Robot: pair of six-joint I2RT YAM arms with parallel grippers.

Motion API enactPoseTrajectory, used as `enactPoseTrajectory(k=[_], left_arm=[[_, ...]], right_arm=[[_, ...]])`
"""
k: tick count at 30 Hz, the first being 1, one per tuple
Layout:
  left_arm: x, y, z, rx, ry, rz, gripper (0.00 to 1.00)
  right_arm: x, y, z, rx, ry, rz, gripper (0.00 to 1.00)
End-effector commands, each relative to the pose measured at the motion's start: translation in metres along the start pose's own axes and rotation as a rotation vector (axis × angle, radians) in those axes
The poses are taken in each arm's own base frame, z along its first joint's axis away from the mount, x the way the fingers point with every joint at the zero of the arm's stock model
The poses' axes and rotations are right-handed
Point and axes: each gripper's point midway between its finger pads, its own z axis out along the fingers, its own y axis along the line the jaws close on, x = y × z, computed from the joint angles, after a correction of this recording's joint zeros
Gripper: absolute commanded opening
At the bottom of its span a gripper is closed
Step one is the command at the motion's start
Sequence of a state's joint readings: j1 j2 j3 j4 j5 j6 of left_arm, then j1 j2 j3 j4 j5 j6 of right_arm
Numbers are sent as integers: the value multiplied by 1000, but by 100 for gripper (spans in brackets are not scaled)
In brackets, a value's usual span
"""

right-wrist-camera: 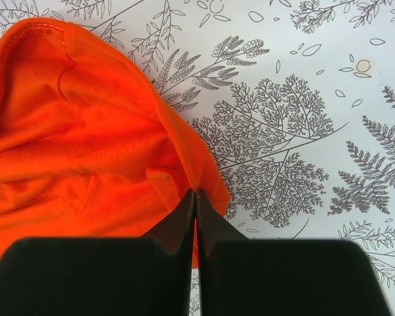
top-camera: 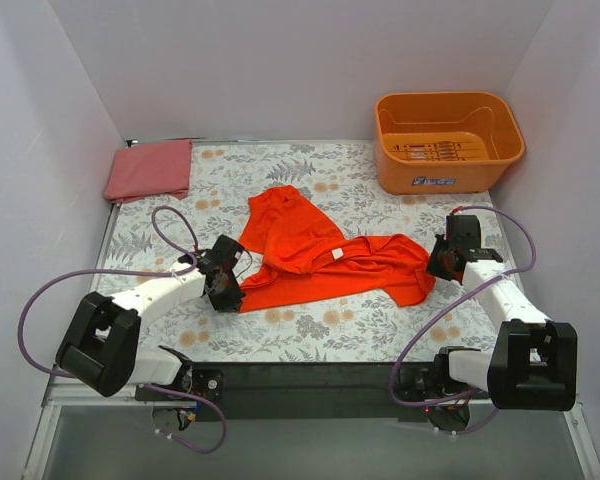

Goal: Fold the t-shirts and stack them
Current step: Flatten the tshirt out

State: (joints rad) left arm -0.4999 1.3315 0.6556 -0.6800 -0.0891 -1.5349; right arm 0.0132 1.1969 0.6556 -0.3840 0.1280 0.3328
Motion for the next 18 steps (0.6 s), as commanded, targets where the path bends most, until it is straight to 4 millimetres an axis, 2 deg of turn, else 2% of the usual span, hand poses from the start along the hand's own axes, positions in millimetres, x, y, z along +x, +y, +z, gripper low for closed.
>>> enactPoseTrajectory(k=[1,3,6,7,8,10,11,14,18], left_arm=[[12,21,15,-94,24,0,0],[7,23,15,-114,3,-3,0],[-16,30,10,-172,-67,4,0],[-30,30,6,-183,-106,4,0],[-43,40,4,-200,-118,-13,0],[-65,46,1,-186,-155,-56,0],[-82,52,-2,-170,-176,-112,0],[-112,63,-12,-182,-241,-144,0],[-130,72,-10,-195,-274,-168,0]], right_arm=[[-5,3,0,-23,-38,-8,3],[-4,4,0,-31,-37,-8,3],[2,11,-1,-76,-20,-3,3],[5,11,-1,-82,-11,0,3],[6,13,-2,-92,-11,0,3],[12,10,-1,-87,-3,2,3],[14,8,-1,-79,1,3,3],[24,4,-1,-67,21,6,3],[29,1,-4,-57,29,2,3]])
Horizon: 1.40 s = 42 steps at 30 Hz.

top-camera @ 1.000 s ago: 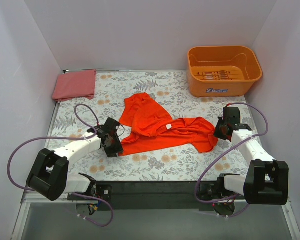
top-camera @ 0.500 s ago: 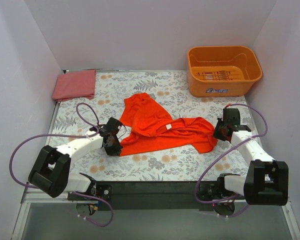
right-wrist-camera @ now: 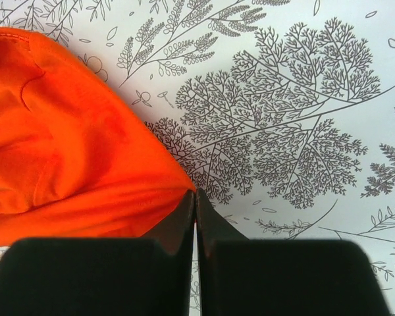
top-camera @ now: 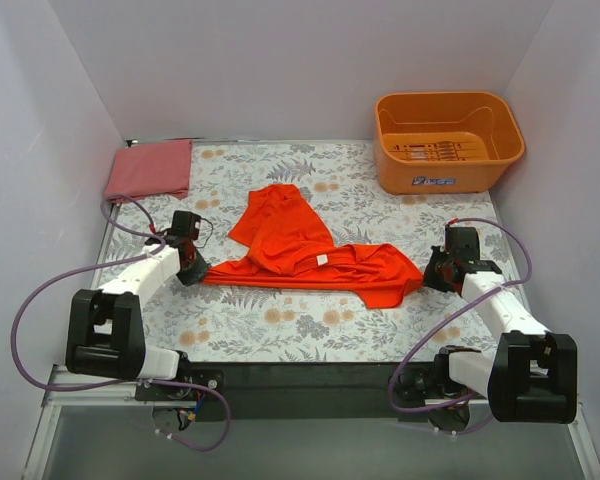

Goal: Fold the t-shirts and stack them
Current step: Flatten the tshirt out

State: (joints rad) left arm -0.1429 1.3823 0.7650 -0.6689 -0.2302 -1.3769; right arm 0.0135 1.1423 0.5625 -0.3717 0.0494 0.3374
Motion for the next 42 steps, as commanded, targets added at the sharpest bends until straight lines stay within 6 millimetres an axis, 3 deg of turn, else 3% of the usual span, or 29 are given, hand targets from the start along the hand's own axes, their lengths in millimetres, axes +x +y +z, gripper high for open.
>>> enactPoseTrajectory(k=[1,5,9,13,17,19,23,28,42], left_arm=[[-28,5,4,-29,-94,18,0],[-19,-4,12,45,-79,18,0],[-19,-10,10,78,-77,39,0],[-21,-13,5,110,-91,46,0],[-23,-16,1,133,-102,53,0],[-22,-17,1,138,-96,59,0],[-21,-18,-1,149,-94,62,0],[-23,-19,-4,161,-106,57,0],[-23,-21,-7,178,-109,62,0]], right_arm=[[-1,-3,-5,9,-17,-3,3],[17,-11,-4,42,48,9,5],[27,-19,-10,90,81,27,14],[17,-17,-24,71,18,13,34],[10,-2,-39,-20,0,-44,37],[18,5,-42,-64,26,-49,38],[34,-4,-38,-29,92,-45,42],[39,-5,-33,-5,153,-30,57],[60,3,-20,106,218,-118,53]])
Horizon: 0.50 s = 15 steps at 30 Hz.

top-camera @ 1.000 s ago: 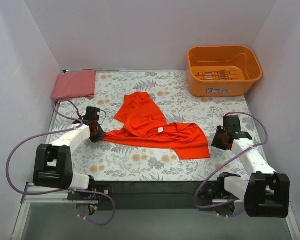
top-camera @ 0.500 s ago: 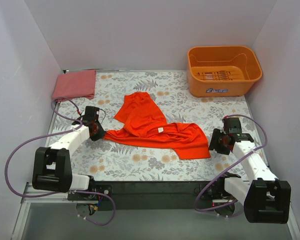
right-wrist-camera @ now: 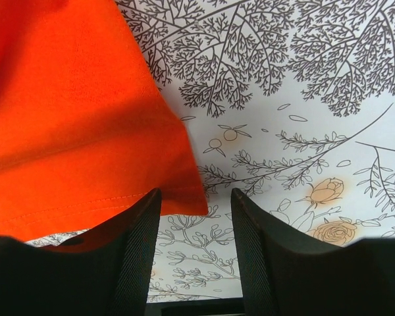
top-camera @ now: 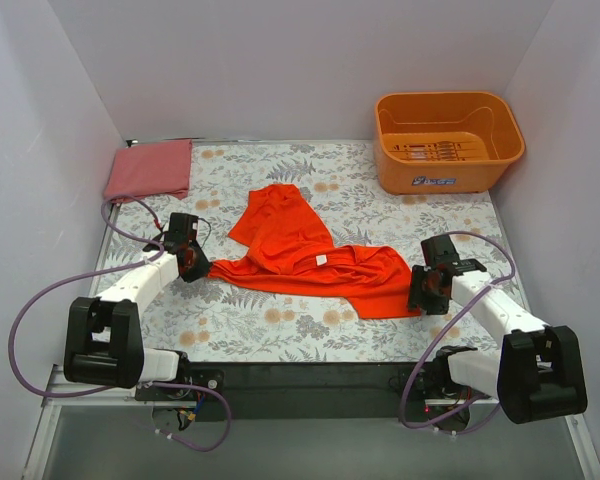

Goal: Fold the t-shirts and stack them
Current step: Flatten the tshirt out

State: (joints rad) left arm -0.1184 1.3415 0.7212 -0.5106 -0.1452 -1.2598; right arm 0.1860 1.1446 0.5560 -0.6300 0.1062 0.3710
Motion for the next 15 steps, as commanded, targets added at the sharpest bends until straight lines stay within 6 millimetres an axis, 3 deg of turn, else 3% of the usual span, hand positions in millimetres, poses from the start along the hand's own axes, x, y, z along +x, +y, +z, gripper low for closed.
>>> enactPoseTrajectory(k=[1,8,13,15], left_arm=[[-8,-2,-6,26,-42,-2,0],[-8,-3,-6,31,-38,-1,0],[-8,-2,-6,29,-38,0,0],[-8,-1,-5,23,-40,2,0]], right_arm=[[-9,2,-3,34,-27,13,52],[1,5,5,58,13,-18,44],[9,9,10,37,41,-18,27],[9,12,12,23,46,-29,13]])
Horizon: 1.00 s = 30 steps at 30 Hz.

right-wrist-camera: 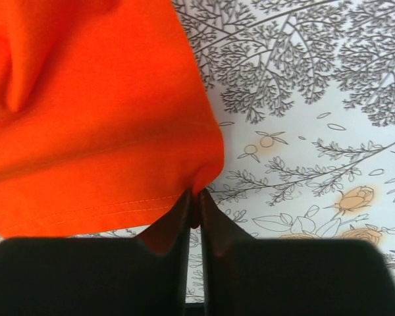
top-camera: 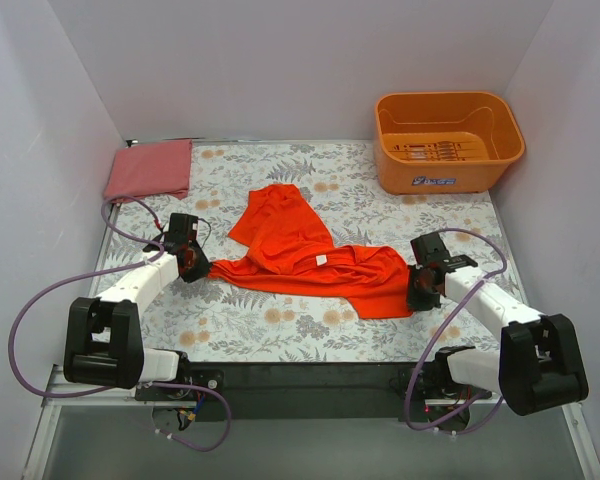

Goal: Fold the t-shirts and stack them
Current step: Flatten the tshirt out

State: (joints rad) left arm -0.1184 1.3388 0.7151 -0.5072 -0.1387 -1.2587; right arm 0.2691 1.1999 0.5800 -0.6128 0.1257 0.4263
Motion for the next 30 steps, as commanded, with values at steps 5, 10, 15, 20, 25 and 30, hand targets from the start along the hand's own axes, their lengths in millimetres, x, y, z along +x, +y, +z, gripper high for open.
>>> enactPoseTrajectory(k=[5,10,15,20,25,30], left_arm=[[-13,2,-3,-14,-49,-11,0],[-45,-12,-12,-18,-72,-57,0],[-156,-63,-76,57,-264,-117,0],[-241,-84,-194,140,-511,-171,0],[-264,-73,-325,295,-804,-178,0],[-238,-47,-447,480,-1073,-135,0]], right_arm=[[-14,-3,1,37,-22,-43,1],[-110,17,-51,17,-272,-67,1],[-208,24,-142,0,-570,-22,1],[-265,22,-291,-74,-940,29,1],[-249,6,-402,-104,-1207,21,1],[-196,-20,-515,-115,-1514,-28,1]])
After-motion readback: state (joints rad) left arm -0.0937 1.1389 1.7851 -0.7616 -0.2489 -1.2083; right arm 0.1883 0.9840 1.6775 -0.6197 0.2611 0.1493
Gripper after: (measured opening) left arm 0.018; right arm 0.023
